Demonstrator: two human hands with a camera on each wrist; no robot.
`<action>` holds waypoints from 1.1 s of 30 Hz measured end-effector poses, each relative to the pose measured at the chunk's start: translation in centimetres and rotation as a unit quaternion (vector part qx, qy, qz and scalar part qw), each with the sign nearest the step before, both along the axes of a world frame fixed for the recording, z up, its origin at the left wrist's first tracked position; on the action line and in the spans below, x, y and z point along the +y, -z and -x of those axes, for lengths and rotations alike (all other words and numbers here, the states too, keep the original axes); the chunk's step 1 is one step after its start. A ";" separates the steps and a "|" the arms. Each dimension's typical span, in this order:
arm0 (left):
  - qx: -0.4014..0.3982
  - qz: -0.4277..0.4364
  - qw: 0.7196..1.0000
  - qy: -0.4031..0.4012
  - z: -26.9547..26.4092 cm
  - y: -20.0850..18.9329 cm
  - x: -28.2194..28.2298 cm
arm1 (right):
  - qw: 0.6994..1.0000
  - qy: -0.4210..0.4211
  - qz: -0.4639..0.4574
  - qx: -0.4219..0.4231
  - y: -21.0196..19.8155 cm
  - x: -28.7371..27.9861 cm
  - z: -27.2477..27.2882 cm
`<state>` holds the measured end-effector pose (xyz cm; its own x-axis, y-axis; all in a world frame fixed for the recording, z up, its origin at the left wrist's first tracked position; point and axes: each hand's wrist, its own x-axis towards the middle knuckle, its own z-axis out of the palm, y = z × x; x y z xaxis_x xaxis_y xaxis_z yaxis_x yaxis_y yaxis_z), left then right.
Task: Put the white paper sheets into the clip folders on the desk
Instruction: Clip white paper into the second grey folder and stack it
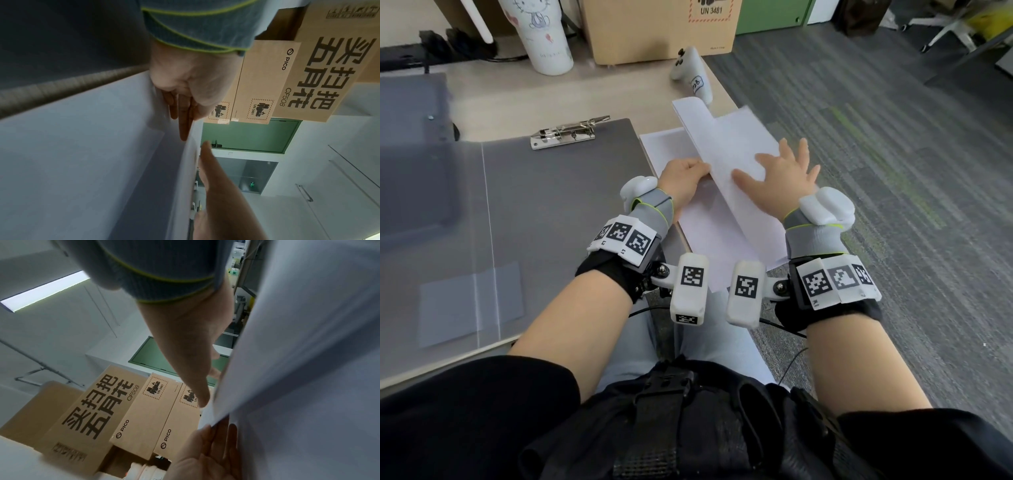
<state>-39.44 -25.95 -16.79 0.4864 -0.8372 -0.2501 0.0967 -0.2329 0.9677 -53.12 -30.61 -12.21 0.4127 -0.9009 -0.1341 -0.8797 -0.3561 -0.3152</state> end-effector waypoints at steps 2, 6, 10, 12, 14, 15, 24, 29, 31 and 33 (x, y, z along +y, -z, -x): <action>-0.008 -0.003 1.000 0.004 0.0 0.0 0.1 | 0.999 -0.024 -0.028 -0.020 0.0 0.5 -0.2; 0.005 0.004 1.000 0.018 -0.1 0.0 0.1 | 0.993 -0.068 -0.089 -0.043 0.0 1.2 -0.7; 0.004 0.014 1.000 0.026 0.0 0.0 0.2 | 0.998 -0.039 -0.051 0.007 0.2 1.7 -1.0; -0.012 0.006 0.999 0.036 0.3 -0.2 0.3 | 0.999 -0.010 -0.042 -0.005 0.0 1.8 -0.8; -0.016 0.009 0.999 0.036 0.5 -0.5 0.6 | 0.999 0.015 -0.027 -0.017 -0.4 2.0 -0.3; -0.017 0.015 0.999 0.032 0.5 -0.6 0.7 | 0.999 0.026 -0.014 -0.027 -0.7 2.1 -0.2; -0.106 0.063 0.987 -0.106 -1.7 -2.8 2.4 | 0.979 0.106 0.082 -0.154 -5.5 3.3 -0.2; -0.088 0.025 0.984 -0.151 -3.3 -5.0 4.1 | 0.947 0.122 0.138 -0.264 -7.8 4.2 -1.2; -0.052 0.062 0.984 -0.160 -3.9 -6.5 5.1 | 0.931 0.086 0.152 -0.322 -8.0 4.5 -1.6; -0.040 0.136 0.972 -0.186 -5.1 -7.4 6.0 | 0.896 0.044 0.154 -0.414 -7.8 4.8 -2.3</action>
<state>-34.37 -19.98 -9.37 0.7768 -0.6298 0.0076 0.0466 0.0695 0.9965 -50.80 -25.84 -4.42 0.1805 -0.8771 0.4452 -0.4180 -0.4781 -0.7724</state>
